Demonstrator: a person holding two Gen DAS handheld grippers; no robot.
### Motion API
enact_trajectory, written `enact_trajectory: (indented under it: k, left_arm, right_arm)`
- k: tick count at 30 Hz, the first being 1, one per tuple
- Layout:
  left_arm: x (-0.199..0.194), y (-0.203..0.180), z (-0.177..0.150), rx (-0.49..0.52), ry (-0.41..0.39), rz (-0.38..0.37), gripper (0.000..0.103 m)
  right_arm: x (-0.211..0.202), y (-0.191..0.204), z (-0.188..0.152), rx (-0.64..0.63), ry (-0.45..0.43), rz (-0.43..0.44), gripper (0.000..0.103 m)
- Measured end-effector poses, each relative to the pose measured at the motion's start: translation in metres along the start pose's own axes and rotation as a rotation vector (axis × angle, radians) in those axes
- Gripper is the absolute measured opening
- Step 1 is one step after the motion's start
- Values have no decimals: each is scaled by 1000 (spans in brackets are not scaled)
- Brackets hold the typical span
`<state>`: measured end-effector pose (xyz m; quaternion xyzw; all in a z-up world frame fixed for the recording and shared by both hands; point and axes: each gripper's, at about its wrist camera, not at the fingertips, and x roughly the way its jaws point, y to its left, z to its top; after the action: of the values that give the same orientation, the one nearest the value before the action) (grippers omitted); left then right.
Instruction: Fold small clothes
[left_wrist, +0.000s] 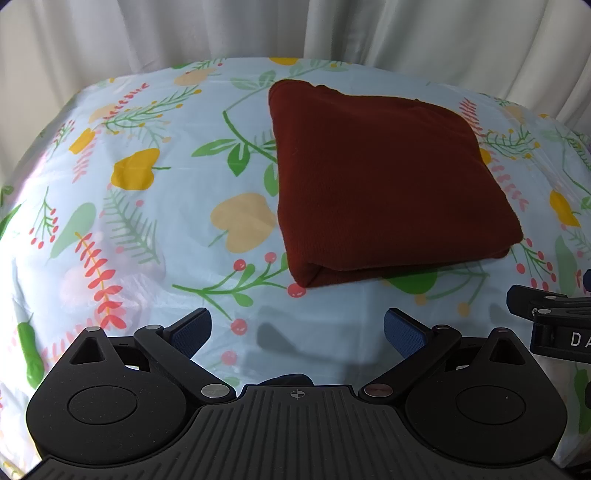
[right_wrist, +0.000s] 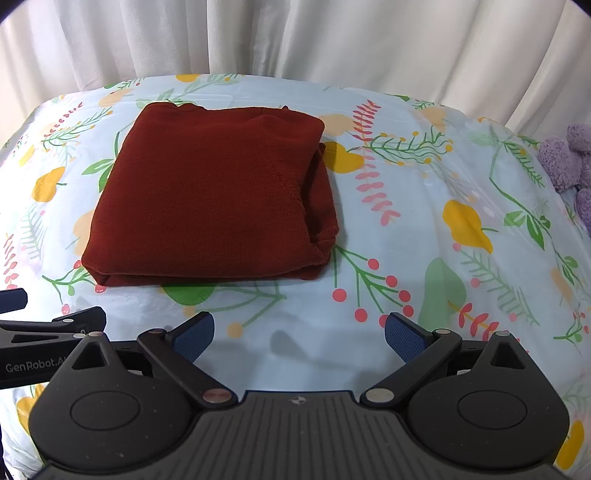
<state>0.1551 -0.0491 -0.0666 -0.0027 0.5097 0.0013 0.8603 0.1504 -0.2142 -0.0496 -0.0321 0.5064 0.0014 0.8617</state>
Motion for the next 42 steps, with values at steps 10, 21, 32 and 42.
enact_trajectory:
  k: [10, 21, 32, 42]
  left_arm:
    - [0, -1, 0, 0, 0, -4, 102]
    - [-1, -2, 0, 2, -2, -3, 102]
    - [-3, -4, -1, -5, 0, -18, 102]
    - [-5, -2, -4, -18, -9, -30, 102]
  right_arm:
    - [0, -1, 0, 1, 0, 1, 99]
    - [-1, -2, 0, 3, 0, -1, 99]
    - [-2, -2, -2, 4, 0, 0, 99]
    - [-3, -1, -4, 7, 1, -3, 99]
